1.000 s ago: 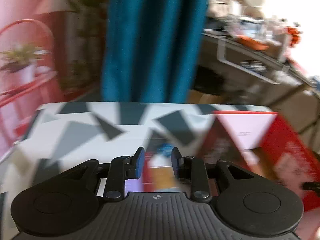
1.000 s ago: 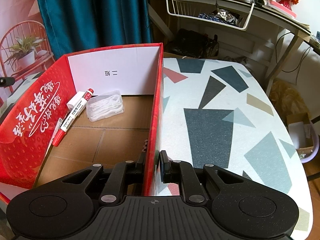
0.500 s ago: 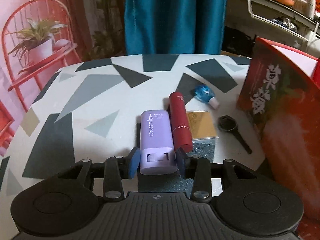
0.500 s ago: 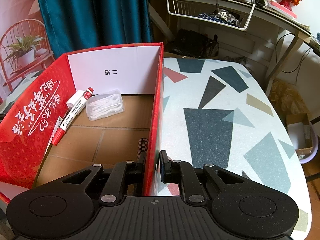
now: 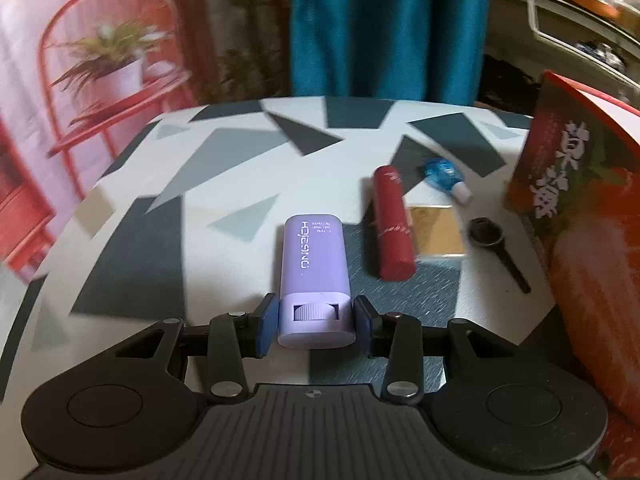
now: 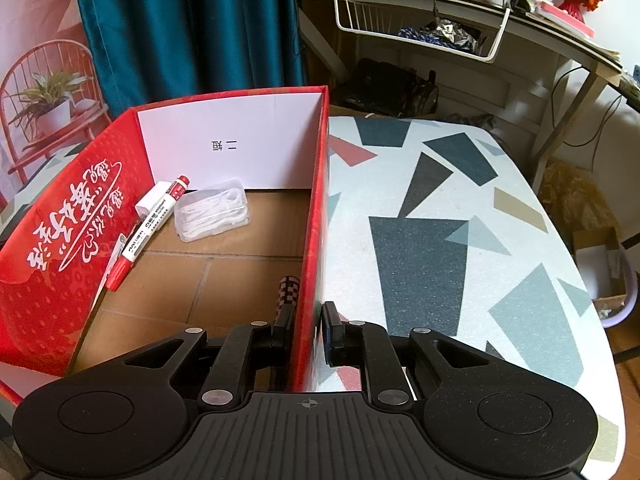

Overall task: Organize rigid objects
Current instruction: 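Close the left gripper across the purple power bank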

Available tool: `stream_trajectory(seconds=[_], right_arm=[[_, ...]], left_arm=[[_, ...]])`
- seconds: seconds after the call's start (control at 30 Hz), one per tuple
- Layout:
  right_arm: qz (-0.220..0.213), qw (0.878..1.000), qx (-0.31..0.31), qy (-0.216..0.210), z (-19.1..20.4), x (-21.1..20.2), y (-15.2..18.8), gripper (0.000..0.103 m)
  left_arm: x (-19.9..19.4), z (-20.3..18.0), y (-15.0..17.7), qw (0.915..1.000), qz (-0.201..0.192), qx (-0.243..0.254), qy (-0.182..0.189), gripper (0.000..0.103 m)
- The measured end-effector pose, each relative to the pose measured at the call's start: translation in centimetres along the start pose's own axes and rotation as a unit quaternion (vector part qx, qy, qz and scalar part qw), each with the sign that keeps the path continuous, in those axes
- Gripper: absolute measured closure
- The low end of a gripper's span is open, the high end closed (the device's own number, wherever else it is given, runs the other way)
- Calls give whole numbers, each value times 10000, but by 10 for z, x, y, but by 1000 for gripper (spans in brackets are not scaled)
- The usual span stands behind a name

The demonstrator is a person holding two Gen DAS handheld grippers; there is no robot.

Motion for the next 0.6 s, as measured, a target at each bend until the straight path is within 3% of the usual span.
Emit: stream_trajectory(seconds=[0.1, 0.2, 0.43, 0.5, 0.6], right_arm=[[0, 10000, -11, -5, 0, 0, 0, 88], [-2, 10000, -6, -3, 1, 0, 0, 88], [11, 10000, -33, 12, 2, -1, 0, 88], [14, 10000, -33, 9, 2, -1, 0, 88], [11, 10000, -28, -6, 2, -1, 1, 88]], left_arm=[[-5, -2, 3, 9992, 171, -342, -136, 60], [-9, -17, 3, 9980, 272, -494, 271, 54], [-22, -71, 7, 9927, -27, 157, 1191, 44], [-26, -77, 10, 9934, -149, 379, 1077, 43], [-31, -66, 9, 9923, -317, 413, 1120, 28]])
Point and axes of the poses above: each gripper's, at about its wrist camera, not at the fingertips, and x roughly the way its jaws point, z to its left, y to its underside, the point moved 5 cm from there along x, roughly the way its jaws point
